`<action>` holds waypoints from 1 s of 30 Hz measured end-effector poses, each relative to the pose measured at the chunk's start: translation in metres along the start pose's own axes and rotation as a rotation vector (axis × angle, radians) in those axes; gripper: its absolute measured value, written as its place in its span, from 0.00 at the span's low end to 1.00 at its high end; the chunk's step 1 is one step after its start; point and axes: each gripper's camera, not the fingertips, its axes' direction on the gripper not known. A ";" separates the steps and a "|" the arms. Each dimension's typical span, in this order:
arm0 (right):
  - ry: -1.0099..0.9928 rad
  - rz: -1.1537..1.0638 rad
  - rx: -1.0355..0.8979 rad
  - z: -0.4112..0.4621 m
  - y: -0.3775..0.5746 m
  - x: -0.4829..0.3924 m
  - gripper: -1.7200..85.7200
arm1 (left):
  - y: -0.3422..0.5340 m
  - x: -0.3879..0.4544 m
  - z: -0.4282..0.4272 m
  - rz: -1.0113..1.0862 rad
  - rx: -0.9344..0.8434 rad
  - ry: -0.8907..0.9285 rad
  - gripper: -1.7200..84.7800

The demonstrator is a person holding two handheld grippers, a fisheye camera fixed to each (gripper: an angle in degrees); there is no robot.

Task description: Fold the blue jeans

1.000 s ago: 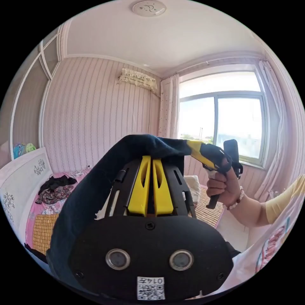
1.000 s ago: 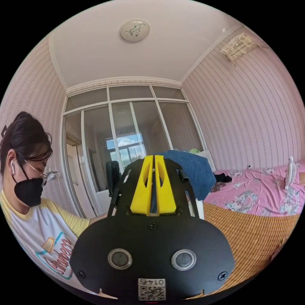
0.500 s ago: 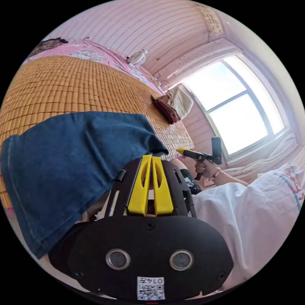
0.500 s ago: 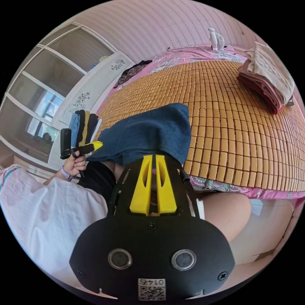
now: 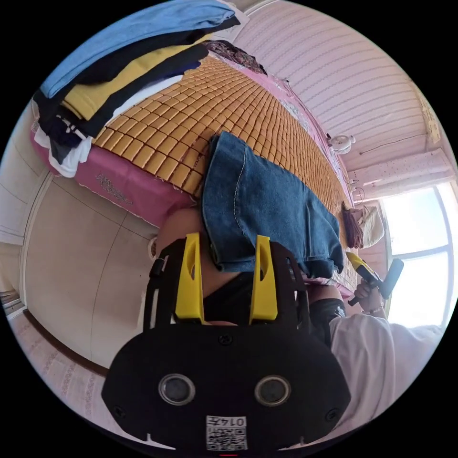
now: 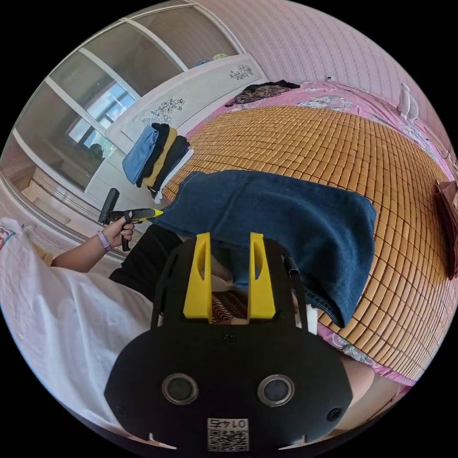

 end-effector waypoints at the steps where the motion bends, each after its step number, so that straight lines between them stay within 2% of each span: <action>1: 0.017 -0.043 -0.007 0.004 -0.005 -0.008 0.15 | 0.001 0.000 -0.008 0.004 0.025 -0.025 0.14; 4: 0.020 -0.137 -0.036 0.016 -0.020 -0.023 0.15 | -0.005 -0.007 -0.020 -0.021 -0.002 0.019 0.08; 7: -0.036 -0.170 -0.025 0.020 -0.042 -0.031 0.16 | -0.007 -0.003 -0.044 0.028 0.082 0.168 0.06; 10: -0.150 -0.137 0.022 0.022 -0.070 -0.035 0.17 | -0.006 0.034 -0.061 0.191 0.139 0.186 0.06; 13: -0.291 -0.041 0.041 0.031 -0.100 -0.036 0.19 | -0.002 0.082 -0.061 0.359 0.123 0.218 0.06; 16: -0.379 -0.015 -0.059 0.053 -0.128 -0.047 0.21 | 0.006 0.123 -0.048 0.510 0.062 0.313 0.06; 18: -0.358 -0.055 -0.117 0.066 -0.138 -0.059 0.20 | 0.010 0.139 -0.034 0.551 -0.016 0.382 0.07; 20: -0.260 -0.094 -0.171 0.076 -0.141 -0.068 0.10 | 0.016 0.151 -0.022 0.580 -0.089 0.405 0.07; 22: -0.086 -0.078 -0.182 0.079 -0.136 -0.066 0.04 | 0.018 0.151 -0.025 0.581 -0.098 0.378 0.08; 26: -0.151 0.033 -0.127 0.061 -0.107 -0.029 0.02 | 0.003 0.114 -0.046 0.457 -0.065 0.478 0.08; 30: -0.095 0.198 -0.102 0.016 -0.061 0.033 0.01 | -0.016 0.067 -0.066 0.304 0.070 0.318 0.07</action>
